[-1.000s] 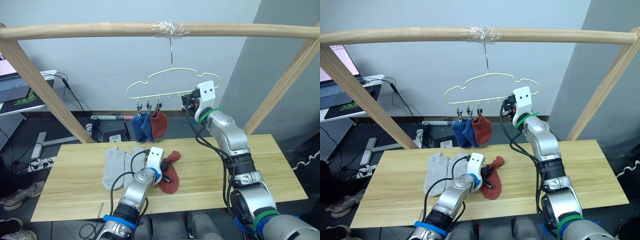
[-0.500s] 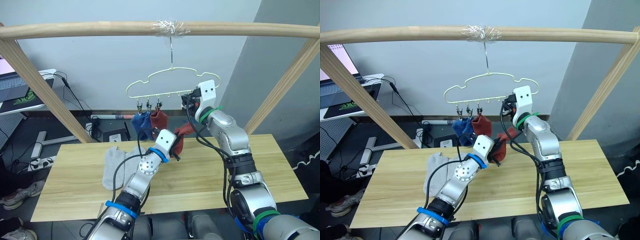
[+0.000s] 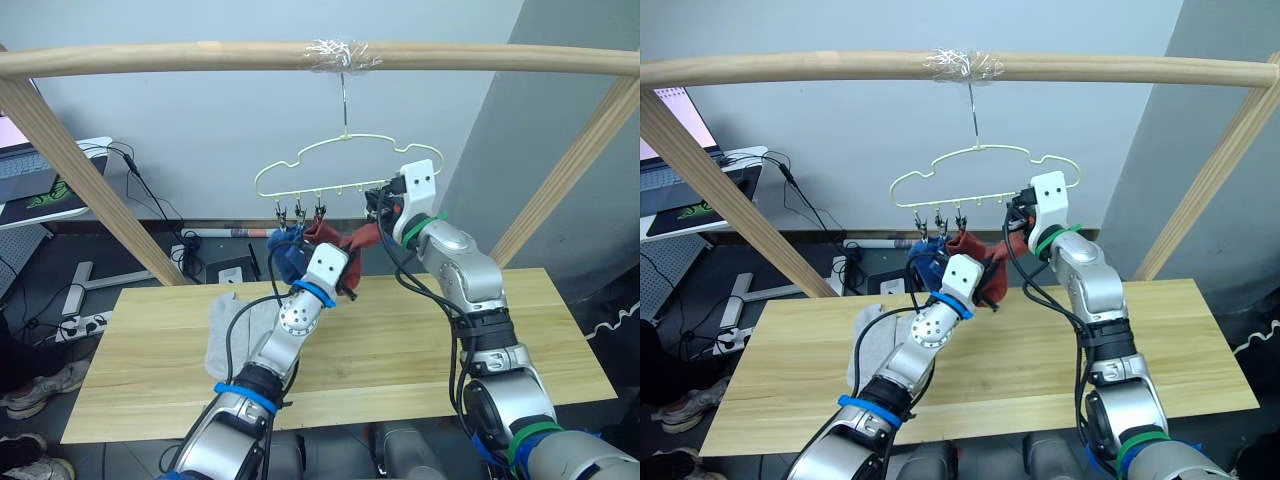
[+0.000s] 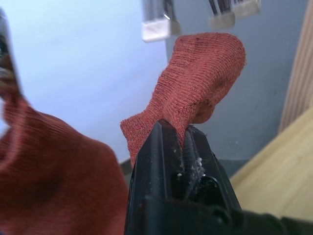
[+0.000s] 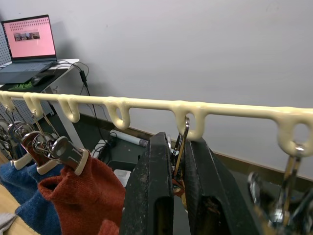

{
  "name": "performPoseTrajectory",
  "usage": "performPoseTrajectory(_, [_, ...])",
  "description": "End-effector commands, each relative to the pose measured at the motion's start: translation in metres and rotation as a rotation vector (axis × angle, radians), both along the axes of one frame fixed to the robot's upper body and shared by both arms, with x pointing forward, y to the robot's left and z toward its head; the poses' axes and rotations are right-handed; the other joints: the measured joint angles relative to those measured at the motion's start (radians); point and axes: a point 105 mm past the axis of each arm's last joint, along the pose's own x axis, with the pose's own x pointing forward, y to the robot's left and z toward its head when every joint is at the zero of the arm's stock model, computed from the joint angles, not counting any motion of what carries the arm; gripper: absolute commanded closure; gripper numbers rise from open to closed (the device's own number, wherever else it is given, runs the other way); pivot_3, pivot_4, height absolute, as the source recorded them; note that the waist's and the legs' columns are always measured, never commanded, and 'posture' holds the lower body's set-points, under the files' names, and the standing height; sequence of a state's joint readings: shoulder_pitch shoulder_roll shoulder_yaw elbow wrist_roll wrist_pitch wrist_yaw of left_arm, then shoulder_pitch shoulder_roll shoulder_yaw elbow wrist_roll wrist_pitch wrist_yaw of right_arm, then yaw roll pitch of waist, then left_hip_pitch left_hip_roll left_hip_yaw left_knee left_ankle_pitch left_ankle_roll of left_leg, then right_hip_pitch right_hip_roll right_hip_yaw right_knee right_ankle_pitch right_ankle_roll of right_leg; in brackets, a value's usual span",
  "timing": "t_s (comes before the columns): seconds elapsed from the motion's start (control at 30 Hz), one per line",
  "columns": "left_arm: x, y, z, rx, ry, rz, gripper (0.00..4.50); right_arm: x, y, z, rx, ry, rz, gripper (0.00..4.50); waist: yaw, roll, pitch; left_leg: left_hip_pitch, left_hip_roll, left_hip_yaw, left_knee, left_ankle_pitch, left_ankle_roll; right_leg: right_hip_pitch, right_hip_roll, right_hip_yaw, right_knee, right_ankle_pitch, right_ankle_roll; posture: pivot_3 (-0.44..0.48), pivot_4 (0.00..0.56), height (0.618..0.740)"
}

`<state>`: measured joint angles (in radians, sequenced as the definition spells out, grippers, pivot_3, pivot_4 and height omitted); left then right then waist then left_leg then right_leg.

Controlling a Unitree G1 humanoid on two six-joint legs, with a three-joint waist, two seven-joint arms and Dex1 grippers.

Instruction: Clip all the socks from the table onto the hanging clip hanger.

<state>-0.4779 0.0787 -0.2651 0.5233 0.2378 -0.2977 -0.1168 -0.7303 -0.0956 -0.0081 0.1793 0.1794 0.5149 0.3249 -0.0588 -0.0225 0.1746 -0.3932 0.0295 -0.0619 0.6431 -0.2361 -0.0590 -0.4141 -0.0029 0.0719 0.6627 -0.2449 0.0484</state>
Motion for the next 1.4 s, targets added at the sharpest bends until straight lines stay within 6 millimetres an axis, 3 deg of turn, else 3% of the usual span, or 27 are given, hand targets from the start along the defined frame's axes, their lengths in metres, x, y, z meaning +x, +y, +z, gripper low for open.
performPoseTrajectory(0.03, [0.002, -0.001, 0.016, -0.042, -0.059, 0.008, 4.47, -0.004, 0.0, 0.018, 0.025, -0.061, 0.008, 4.5, 0.0, 0.0, 0.0, 0.0, 0.0, 0.0, 0.0, 0.0, 0.0, 0.0, 0.0, 0.0, 0.0, 0.0, 0.0, -0.052, 0.128, 0.737])
performPoseTrajectory(0.43, [0.006, -0.008, 0.007, -0.034, 0.001, 0.01, 4.47, -0.006, 0.001, 0.019, 0.052, -0.039, 0.019, 4.5, -0.001, 0.0, 0.0, 0.0, 0.0, 0.0, 0.0, 0.0, 0.0, 0.0, 0.0, 0.0, 0.0, 0.0, 0.0, -0.056, 0.131, 0.737])
performPoseTrajectory(1.17, [0.013, -0.008, 0.025, -0.11, -0.031, 0.039, 4.47, -0.008, 0.005, 0.015, 0.086, 0.002, 0.042, 4.5, -0.001, 0.0, 0.0, 0.0, 0.0, 0.0, 0.0, 0.0, 0.0, 0.0, 0.0, 0.0, 0.0, 0.0, 0.0, -0.052, 0.133, 0.737])
performPoseTrajectory(1.2, [0.013, -0.008, 0.026, -0.113, -0.033, 0.039, 4.5, -0.007, 0.005, 0.015, 0.09, 0.004, 0.037, 3.79, -0.001, 0.0, 0.0, 0.0, 0.0, 0.0, 0.0, 0.0, 0.0, 0.0, 0.0, 0.0, 0.0, 0.0, 0.0, -0.052, 0.133, 0.737])
performPoseTrajectory(1.4, [0.013, -0.01, 0.031, -0.13, -0.045, 0.027, 4.5, -0.006, -0.002, 0.015, 0.085, -0.005, 0.017, 1.66, 0.0, 0.0, 0.0, -0.001, 0.0, 0.0, 0.0, 0.0, 0.0, 0.0, 0.0, 0.0, 0.0, 0.0, 0.0, -0.048, 0.134, 0.737])
